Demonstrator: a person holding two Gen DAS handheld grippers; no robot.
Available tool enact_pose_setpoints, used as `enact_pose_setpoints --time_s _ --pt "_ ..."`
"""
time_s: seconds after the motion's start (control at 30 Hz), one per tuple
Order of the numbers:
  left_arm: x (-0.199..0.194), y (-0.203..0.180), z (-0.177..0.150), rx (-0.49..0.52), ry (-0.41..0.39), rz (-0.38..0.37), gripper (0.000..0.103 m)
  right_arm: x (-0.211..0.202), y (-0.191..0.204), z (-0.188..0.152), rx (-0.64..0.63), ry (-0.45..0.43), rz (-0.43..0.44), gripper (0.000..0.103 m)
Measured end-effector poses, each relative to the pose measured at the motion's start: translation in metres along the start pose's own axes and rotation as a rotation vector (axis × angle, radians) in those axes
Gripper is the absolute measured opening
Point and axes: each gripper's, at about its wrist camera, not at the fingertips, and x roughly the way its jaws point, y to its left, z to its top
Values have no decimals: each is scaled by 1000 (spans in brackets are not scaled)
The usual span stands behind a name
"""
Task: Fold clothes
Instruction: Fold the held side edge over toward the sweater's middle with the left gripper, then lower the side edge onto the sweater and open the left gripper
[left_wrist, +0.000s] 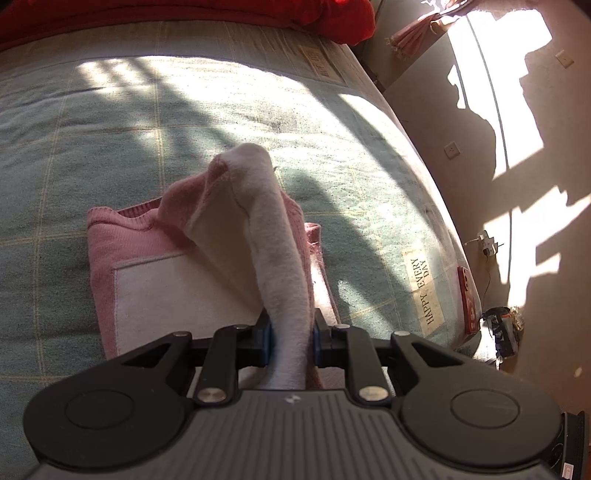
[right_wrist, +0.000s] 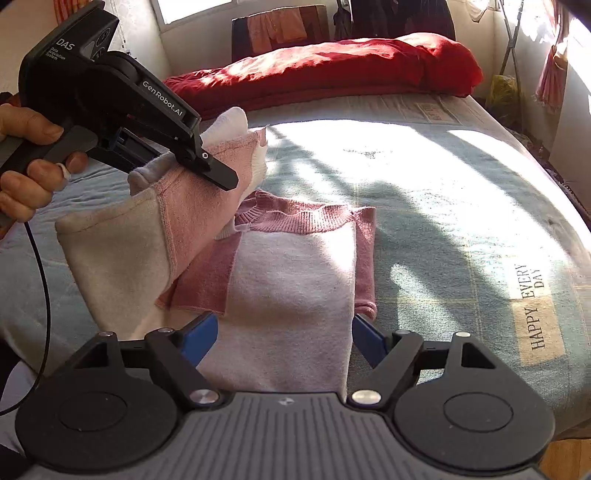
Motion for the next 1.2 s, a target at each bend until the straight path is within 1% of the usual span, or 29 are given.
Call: enact_pose_setpoints --time_s 0.17,0.6,0.93,1.2 --pt "16 -11 2 5 19 -4 18 -7 -12 -1 20 -12 -17 83" --pt "46 -36 7 30 60 21 18 -12 -40 -7 83 -22 -40 83" --pt "94 -43 4 10 128 80 18 -11 -53 -13 119 -18 -46 83" --pt "122 -43 5 -21 148 111 19 -5 -63 -16 142 -2 -50 83"
